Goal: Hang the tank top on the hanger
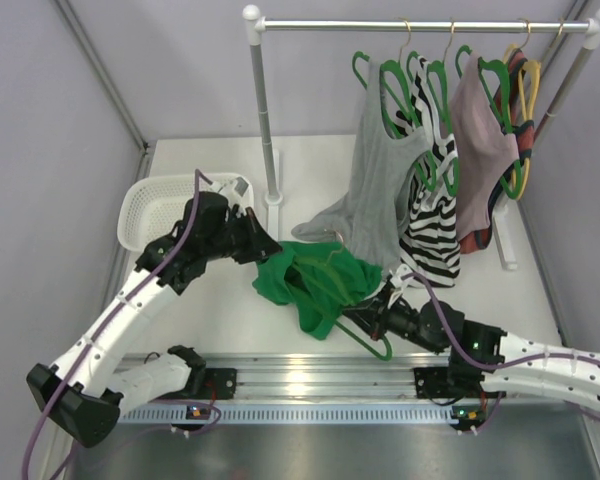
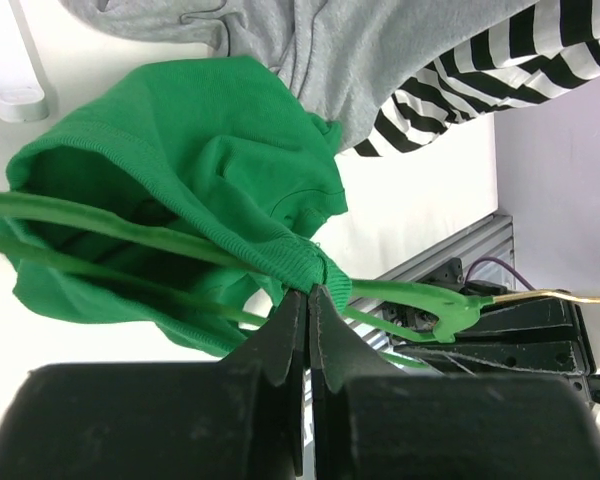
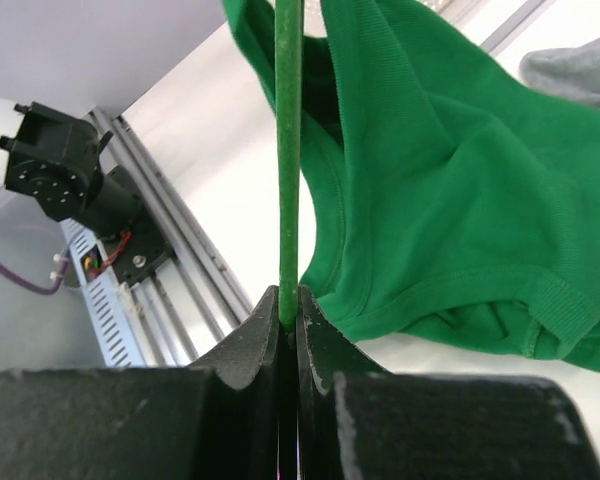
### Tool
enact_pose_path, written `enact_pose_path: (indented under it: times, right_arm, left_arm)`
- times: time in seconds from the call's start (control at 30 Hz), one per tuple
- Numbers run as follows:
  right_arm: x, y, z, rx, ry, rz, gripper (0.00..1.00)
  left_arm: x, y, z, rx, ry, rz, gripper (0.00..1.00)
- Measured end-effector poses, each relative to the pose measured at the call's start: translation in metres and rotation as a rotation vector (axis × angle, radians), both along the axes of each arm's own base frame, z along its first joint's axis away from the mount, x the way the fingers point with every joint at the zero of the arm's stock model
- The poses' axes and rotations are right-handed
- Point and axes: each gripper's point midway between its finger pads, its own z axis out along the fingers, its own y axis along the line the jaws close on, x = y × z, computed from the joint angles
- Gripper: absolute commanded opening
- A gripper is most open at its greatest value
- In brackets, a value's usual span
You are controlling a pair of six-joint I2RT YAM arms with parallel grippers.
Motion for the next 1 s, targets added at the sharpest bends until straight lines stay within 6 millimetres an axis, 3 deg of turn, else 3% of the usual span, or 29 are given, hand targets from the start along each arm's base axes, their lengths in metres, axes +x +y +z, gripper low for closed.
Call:
enact_pose_path:
  times: [0.13, 0.3, 0.5, 0.73, 0.87, 1.0]
  right_arm:
    - [0.004, 0.002, 0.001, -0.008, -0.028, -0.018, 0.0]
    - [0.003, 0.005, 0.006, 0.002, -0.052, -0.016, 0.0]
    - [0.0, 0.008, 0.006, 0.003, -0.06, -0.002, 0.0]
    - [-0.003, 0.013, 0.002, -0.01, -0.057, 0.012, 0.0]
    - [-0.003, 0.013, 0.002, -0.013, -0.058, 0.01, 0.0]
    - [-0.003, 0.013, -0.002, -0.029, -0.06, 0.01, 0.0]
  left_arm:
    - [-0.001, 0.004, 0.001, 0.01, -0.01, 0.011, 0.01]
    - [0.006, 0.019, -0.003, 0.097, -0.042, 0.057, 0.18]
    - [0.012, 0.027, -0.004, 0.152, -0.089, 0.062, 0.24]
    - [0.015, 0.029, 0.002, 0.185, -0.149, 0.028, 0.5]
    - [0.005, 0.026, 0.023, 0.142, -0.233, -0.03, 0.57]
    - [-0.011, 0.014, 0.06, 0.034, -0.369, -0.123, 0.58]
